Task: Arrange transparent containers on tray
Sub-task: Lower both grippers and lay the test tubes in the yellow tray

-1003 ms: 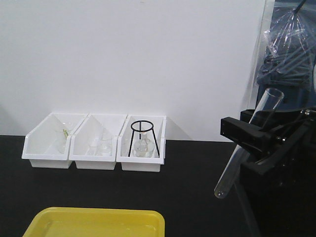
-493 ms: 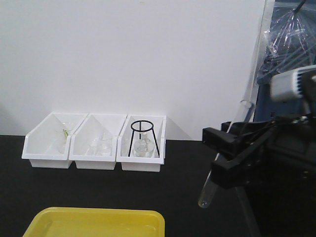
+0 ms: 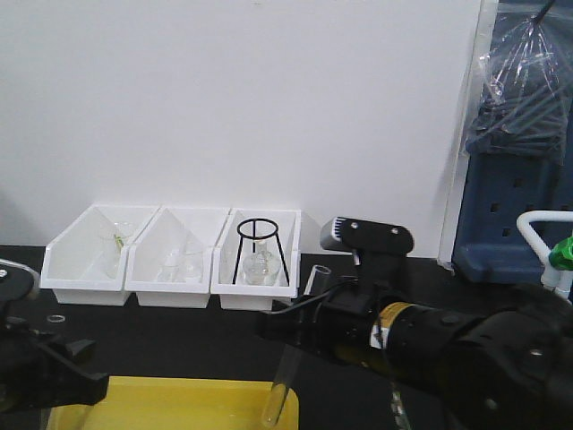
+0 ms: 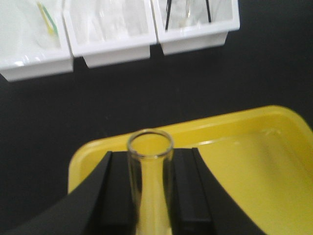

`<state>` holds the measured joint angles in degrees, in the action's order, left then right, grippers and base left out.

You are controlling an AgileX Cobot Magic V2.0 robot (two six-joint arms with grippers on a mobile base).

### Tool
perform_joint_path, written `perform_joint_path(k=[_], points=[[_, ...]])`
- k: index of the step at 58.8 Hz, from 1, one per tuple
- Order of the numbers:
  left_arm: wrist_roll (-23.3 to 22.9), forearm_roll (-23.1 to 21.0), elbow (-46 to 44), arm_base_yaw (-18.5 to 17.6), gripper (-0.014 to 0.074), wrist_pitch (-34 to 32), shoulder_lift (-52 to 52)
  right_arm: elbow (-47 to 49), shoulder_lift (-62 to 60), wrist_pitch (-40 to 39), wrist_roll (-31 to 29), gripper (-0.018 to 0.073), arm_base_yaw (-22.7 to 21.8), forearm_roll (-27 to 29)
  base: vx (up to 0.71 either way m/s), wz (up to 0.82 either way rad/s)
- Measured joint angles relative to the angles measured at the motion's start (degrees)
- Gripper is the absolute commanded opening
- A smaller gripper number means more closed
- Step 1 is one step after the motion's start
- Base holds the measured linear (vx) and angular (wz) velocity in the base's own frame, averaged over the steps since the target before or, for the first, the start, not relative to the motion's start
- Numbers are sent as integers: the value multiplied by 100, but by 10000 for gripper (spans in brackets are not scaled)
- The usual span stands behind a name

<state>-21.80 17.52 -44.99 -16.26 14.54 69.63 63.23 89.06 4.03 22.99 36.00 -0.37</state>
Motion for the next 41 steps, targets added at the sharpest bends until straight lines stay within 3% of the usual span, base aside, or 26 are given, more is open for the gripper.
perform_joint_path(k=[13,23,41], points=[[-69,0,-5,0,146,-392,1061,1215,1213,989,0,188,0,225,0,0],[-75,0,-232,19,147,-390,1744,1801,1828,1694,-87,191,0,825,0,0],[-77,0,-1126,304,154,674,2426,1872,2437,2062,-1197,201,0,2099,0,0]])
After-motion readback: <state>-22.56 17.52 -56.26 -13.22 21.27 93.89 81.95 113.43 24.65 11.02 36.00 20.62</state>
